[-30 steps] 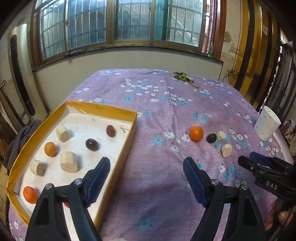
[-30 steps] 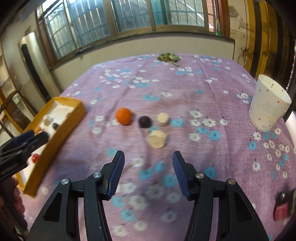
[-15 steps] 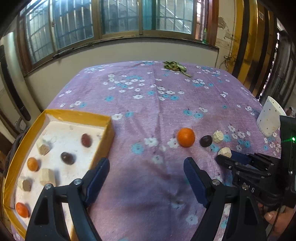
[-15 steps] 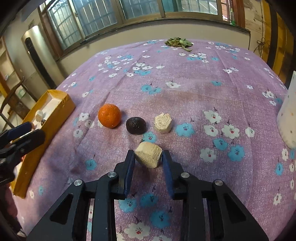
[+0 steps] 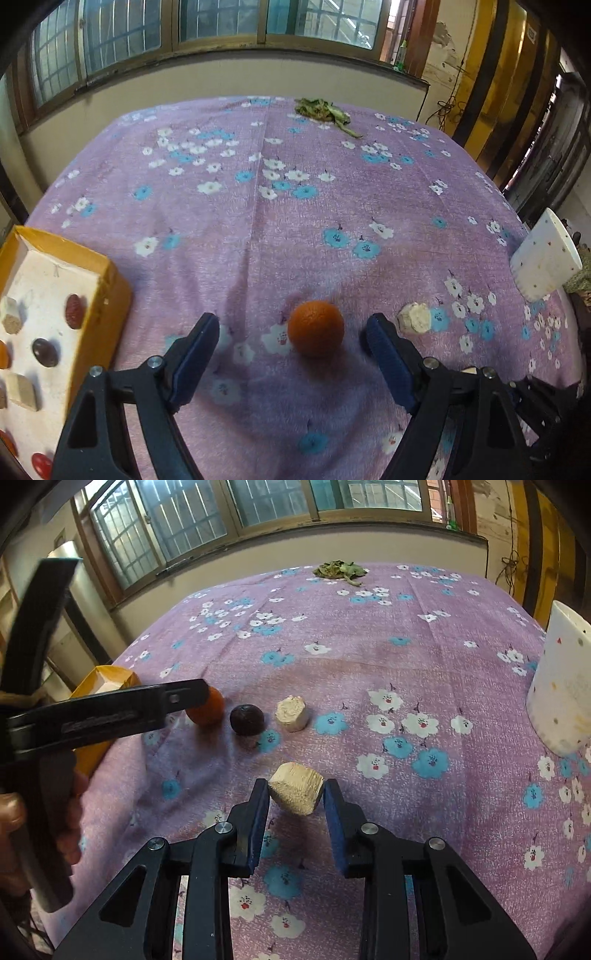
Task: Organize fruits
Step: 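Grasp the orange with the left tool while the right tool grasps a wooden cylinder, then carry the orange and wooden cylinder over the tray with both tools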
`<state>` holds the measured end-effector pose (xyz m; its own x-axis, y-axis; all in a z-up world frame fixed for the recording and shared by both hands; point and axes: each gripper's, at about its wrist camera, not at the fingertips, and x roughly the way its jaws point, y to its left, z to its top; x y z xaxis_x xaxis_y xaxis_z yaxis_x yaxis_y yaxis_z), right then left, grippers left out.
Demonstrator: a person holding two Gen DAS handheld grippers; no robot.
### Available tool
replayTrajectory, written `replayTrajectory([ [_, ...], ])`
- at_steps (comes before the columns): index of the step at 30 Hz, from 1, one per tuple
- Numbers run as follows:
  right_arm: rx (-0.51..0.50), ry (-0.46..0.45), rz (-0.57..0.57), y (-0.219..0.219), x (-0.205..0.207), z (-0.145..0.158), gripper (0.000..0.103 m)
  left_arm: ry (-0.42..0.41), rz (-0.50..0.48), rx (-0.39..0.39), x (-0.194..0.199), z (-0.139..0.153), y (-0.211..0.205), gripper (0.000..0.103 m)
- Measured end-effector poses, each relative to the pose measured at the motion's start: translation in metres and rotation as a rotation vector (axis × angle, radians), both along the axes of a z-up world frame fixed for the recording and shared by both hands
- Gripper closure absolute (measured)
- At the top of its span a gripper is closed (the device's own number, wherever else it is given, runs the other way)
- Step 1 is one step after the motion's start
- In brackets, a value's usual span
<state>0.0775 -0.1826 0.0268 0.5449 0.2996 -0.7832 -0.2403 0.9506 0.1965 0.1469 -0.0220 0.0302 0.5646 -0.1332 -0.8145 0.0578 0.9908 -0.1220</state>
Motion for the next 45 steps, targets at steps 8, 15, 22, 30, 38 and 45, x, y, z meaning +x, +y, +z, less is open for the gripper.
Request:
replayTrajectory([
  [8,-0.003,-0.002,-0.003,0.001,-0.001,0.004,0.073,0.016,-0.041,-0.075,0.003,-0.015,-0.001,0.067],
  [15,-0.020,-0.013,-0.026,0.001,-0.013,0.011,0.074,0.031,-0.019,-0.130,-0.018,-0.008,0.017,0.067],
  [22,-0.038,-0.011,-0.042,0.006,-0.036,0.014,0.073,0.005,-0.034,-0.070,-0.062,0.006,0.034,0.067],
  [30,-0.035,0.002,-0.067,0.019,-0.073,0.013,0.073,-0.036,-0.039,-0.072,-0.109,0.022,0.056,0.067],
  [38,-0.039,-0.007,-0.045,0.051,-0.082,0.021,0.073,-0.064,-0.046,-0.079,-0.129,0.035,0.079,0.067],
  [45,-0.034,-0.035,0.019,0.095,-0.082,0.034,0.073,-0.085,-0.035,-0.091,-0.144,0.045,0.105,0.067],
])
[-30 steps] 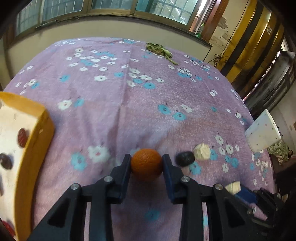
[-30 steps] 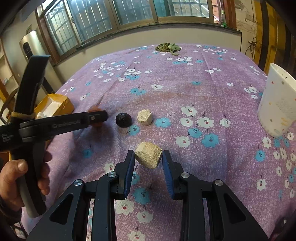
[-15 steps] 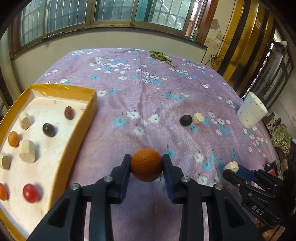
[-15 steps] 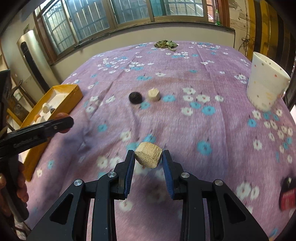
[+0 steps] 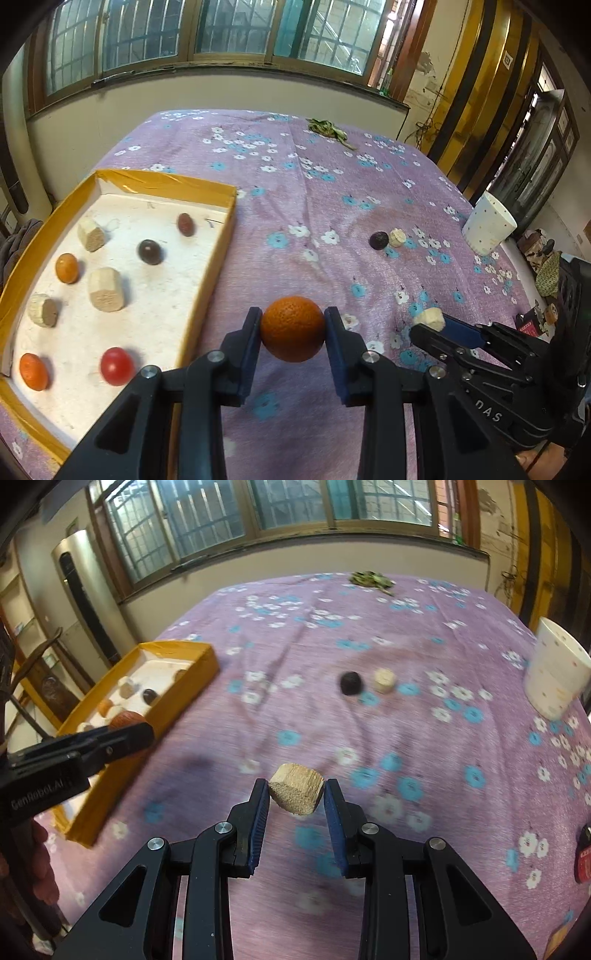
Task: Organize fruits
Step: 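Carry the orange and wooden cylinder over the tray with both tools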
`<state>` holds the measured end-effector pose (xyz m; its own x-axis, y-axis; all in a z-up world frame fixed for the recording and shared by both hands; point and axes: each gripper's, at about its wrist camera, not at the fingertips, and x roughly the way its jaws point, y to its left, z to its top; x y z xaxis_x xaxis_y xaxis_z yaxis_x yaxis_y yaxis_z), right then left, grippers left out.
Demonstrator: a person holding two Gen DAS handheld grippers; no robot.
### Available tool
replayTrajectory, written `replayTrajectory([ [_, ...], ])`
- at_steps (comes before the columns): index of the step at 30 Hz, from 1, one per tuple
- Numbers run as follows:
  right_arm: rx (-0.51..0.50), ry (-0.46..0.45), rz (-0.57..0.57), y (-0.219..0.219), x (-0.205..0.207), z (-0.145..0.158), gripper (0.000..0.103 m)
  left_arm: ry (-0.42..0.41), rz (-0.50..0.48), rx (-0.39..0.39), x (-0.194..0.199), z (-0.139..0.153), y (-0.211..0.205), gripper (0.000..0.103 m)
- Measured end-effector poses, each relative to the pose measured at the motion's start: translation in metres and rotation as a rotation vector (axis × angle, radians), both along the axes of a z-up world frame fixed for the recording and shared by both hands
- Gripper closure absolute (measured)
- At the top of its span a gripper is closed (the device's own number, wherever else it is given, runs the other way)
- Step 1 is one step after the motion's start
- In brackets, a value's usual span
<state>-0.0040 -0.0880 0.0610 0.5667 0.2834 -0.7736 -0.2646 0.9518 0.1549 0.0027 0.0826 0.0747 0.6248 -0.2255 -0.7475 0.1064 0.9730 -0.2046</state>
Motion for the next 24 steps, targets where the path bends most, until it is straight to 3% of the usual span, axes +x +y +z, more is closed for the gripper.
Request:
replayTrajectory([
  [12,0.024,-0.027,0.144,0.087,0.010,0.017,0.073,-0.021,0.134,-0.007,-0.015,0.011,0.085,0.067],
  [24,0.039,-0.020,0.274,0.162,0.024,0.021,0.074,0.012,0.262,0.020,-0.018,-0.005,0.161,0.067],
])
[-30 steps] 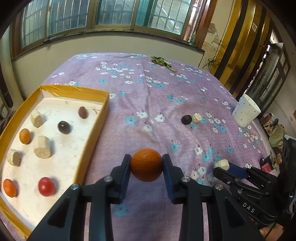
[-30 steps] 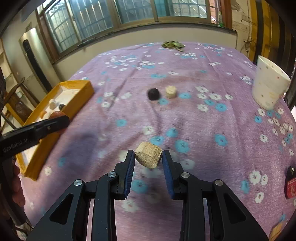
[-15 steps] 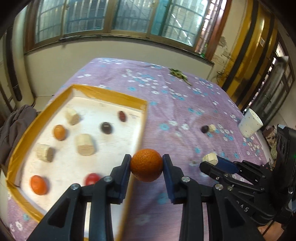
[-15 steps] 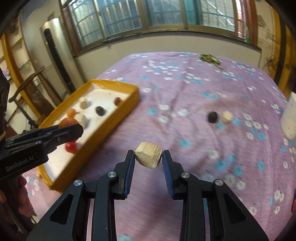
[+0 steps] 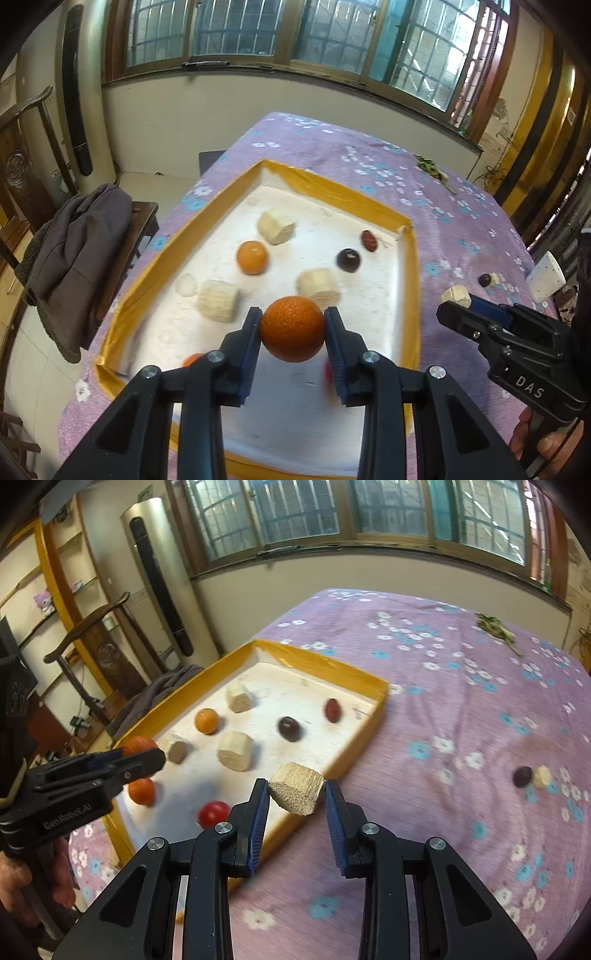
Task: Organize fruits
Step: 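Carry the orange and wooden cylinder over the tray with both tools, then release the orange and wooden cylinder into the tray with both tools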
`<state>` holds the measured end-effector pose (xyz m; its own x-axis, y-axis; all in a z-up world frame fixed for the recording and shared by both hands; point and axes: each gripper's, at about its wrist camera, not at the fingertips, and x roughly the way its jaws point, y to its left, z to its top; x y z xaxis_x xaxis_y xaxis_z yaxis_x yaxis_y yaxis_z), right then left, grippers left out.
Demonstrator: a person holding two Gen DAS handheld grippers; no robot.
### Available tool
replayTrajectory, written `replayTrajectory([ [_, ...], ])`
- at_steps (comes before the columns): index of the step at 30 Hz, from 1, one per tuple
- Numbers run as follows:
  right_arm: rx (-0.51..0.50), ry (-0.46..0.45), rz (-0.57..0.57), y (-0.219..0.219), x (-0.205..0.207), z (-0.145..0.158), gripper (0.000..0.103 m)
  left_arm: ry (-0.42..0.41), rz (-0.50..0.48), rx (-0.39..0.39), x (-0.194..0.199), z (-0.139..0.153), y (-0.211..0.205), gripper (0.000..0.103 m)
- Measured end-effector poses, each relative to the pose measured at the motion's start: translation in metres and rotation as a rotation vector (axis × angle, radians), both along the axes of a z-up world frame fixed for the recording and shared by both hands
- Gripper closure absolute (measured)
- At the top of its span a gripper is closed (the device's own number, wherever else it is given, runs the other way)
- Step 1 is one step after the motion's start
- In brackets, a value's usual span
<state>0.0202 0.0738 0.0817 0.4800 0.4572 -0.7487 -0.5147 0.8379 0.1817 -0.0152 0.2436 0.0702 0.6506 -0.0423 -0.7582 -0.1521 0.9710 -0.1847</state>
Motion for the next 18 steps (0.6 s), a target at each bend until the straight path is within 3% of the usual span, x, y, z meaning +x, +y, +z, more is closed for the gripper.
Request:
replayTrajectory([
  [10,-0.020,0.005,0.010,0.026,0.016,-0.004,0.074,0.019,-0.062,-0.030,0.025,-0.003,0.008,0.067],
  [18,-0.029,0.007,-0.081,0.030,0.063,-0.004,0.073,0.021,-0.144,-0.028,0.091,0.003,0.006,0.067],
])
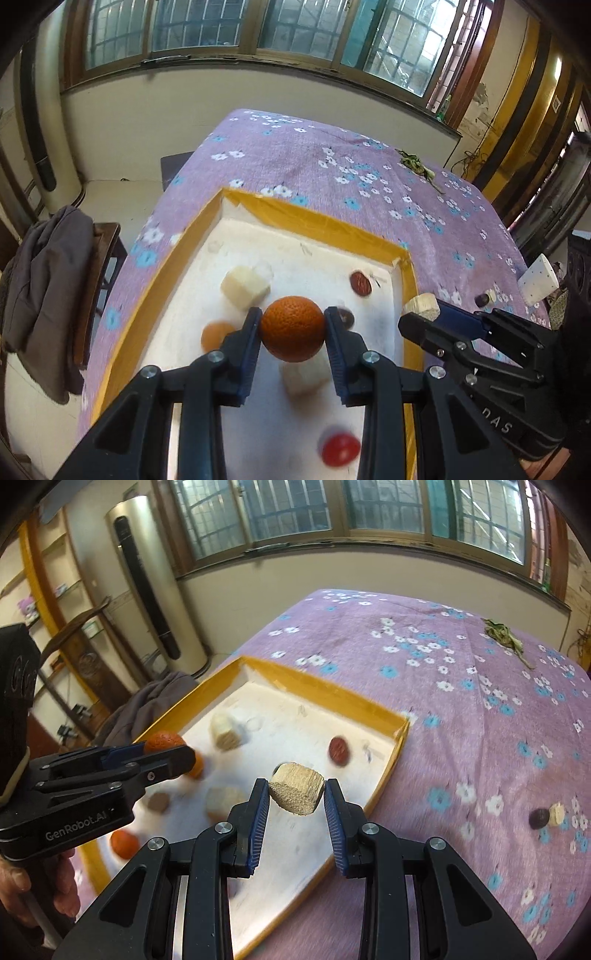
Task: Organize fruits
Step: 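Release the orange and wooden cylinder into the tray with both tools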
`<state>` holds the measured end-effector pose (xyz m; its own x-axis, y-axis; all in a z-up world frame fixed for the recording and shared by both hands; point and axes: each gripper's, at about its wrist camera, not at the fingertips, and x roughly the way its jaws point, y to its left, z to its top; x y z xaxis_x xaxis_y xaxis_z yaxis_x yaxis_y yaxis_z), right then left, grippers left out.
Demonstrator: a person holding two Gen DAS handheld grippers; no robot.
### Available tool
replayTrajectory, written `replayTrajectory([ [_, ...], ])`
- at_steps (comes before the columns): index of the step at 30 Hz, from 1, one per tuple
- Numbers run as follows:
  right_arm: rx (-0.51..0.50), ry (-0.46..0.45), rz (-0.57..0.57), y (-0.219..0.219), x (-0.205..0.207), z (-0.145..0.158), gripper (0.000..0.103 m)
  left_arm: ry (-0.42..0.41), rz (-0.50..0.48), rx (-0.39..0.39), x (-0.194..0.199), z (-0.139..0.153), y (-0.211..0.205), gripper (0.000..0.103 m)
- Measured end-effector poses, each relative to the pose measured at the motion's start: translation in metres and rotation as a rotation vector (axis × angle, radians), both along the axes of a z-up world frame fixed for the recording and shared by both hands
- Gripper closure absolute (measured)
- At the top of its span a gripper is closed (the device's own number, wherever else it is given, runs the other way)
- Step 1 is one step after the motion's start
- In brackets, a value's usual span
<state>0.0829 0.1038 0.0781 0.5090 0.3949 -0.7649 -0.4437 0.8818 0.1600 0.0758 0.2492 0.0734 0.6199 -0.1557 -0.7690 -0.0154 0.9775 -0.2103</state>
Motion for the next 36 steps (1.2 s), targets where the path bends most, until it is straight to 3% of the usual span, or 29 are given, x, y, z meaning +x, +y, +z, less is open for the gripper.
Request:
replayTrajectory([
  [5,-0.020,0.014,-0.017,0.015,0.034,-0.009,0.073,0.026,-0.019,0.014,0.043,-0.006,0.004,0.067],
  [12,-0.019,0.113,-0.029,0.029,0.076,-0.037,0.073,0.095,-0.014,0.016,0.081,-0.027,0.017,0.067],
  [24,-0.086,0.182,-0.019,0.036,0.103,-0.056,0.073,0.165,-0.018,0.009,0.099,-0.054,0.024,0.067],
  [32,-0.107,0.167,-0.011,0.036,0.101,-0.057,0.071,0.156,-0.015,0.001,0.102,-0.055,0.026,0.065],
  [36,-0.143,0.137,-0.009,0.033,0.092,-0.052,0.068,0.145,-0.013,0.036,0.097,-0.052,0.024,0.062],
])
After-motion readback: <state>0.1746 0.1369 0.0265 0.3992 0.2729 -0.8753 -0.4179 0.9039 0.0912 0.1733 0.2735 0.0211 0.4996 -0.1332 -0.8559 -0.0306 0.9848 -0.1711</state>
